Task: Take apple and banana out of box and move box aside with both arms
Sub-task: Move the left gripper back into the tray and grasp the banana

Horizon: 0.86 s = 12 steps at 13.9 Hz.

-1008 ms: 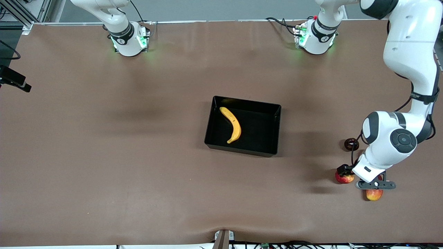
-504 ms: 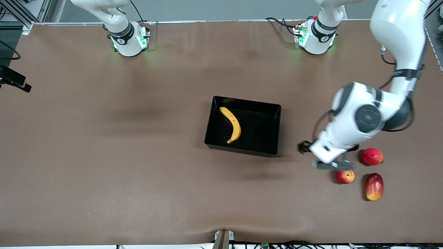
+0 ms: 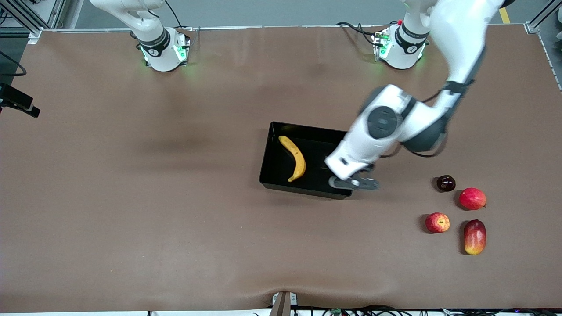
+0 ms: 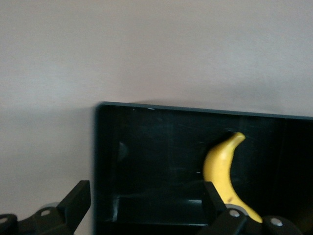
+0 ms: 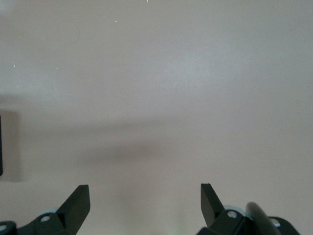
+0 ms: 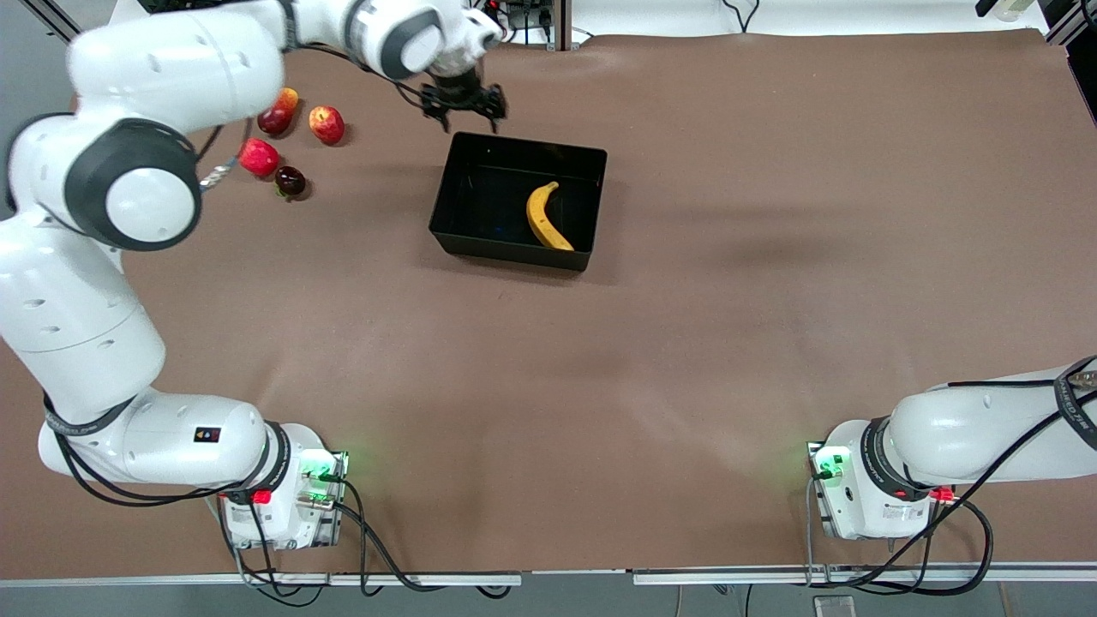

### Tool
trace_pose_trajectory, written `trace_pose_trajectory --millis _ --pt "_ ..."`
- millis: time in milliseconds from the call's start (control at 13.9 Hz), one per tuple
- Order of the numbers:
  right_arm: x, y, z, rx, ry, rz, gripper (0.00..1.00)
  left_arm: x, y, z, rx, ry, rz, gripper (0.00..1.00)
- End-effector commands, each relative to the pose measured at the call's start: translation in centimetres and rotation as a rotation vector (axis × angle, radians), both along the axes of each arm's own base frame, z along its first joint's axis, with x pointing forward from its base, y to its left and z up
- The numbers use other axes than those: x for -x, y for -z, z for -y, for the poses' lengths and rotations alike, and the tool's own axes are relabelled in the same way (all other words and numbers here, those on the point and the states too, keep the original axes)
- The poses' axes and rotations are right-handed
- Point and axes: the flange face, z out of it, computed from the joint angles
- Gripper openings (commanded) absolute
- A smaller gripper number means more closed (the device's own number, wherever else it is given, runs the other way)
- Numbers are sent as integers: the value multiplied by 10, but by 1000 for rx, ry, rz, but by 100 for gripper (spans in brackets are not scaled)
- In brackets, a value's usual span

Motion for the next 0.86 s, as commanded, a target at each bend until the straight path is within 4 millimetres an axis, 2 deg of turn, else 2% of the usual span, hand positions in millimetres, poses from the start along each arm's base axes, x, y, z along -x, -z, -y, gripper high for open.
trace_pose_trajectory --millis 0,72,216,504,792 --pt "0 0 4 5 11 5 100 20 46 48 -2 15 41 100" --pt "0 0 4 5 11 5 100 32 60 68 5 18 44 100" --pt "0 0 3 5 9 5 100 46 81 87 16 41 46 100" --pt "-1 0 3 5 8 3 100 63 119 103 -2 88 29 100" --pt "-4 4 1 0 3 -1 100 67 155 106 26 73 29 100"
